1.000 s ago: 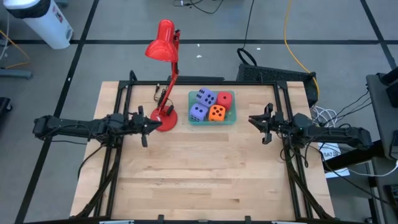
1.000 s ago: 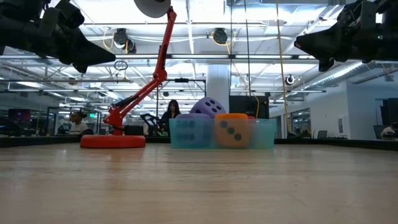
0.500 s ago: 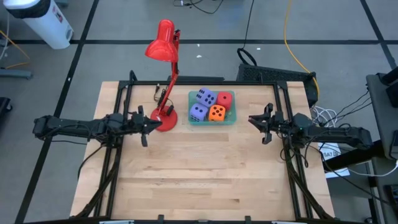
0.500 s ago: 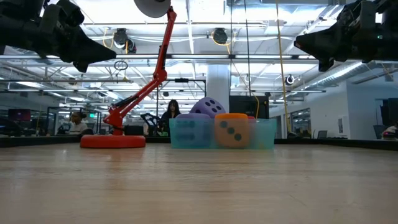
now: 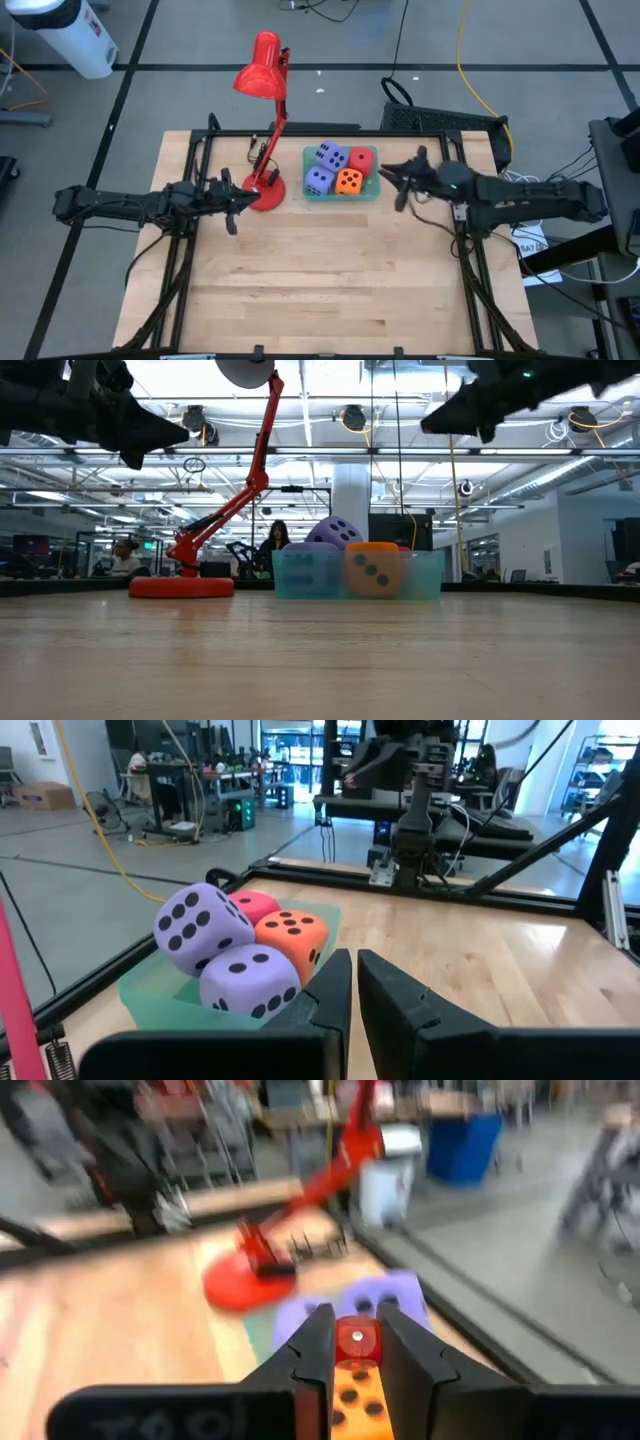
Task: Pick & Place Dice
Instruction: Put the red small die into the green bin
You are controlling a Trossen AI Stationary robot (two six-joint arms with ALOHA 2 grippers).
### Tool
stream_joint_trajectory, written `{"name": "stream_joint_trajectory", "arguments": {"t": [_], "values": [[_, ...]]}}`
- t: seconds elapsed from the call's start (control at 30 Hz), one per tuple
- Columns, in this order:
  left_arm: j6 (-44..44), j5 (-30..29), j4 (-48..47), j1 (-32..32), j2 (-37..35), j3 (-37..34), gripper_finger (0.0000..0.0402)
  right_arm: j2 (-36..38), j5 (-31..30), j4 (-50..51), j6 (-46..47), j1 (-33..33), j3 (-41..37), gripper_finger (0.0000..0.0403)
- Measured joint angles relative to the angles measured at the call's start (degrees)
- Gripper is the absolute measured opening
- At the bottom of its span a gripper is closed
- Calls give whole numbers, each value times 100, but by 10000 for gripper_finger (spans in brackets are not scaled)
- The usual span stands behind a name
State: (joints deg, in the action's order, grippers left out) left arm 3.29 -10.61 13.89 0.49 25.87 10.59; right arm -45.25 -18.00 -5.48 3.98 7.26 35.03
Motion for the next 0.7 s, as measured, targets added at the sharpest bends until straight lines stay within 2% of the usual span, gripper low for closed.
{"name": "stream_joint_trajectory", "arguments": {"t": [0.2, 0.3, 0.4, 0.7], "values": [[49, 0, 4, 0, 0, 0, 35, -1366, 44, 2232, 248, 440, 1491, 46], [199, 0, 9, 0, 0, 0, 35, -2007, 508, 2868, 369, 729, 1822, 46], [299, 0, 9, 0, 0, 0, 35, -2587, 916, 2903, 329, 897, 1837, 46], [323, 0, 10, 1, 0, 0, 35, -3816, 931, 2889, 289, 1142, 1837, 50]]}}
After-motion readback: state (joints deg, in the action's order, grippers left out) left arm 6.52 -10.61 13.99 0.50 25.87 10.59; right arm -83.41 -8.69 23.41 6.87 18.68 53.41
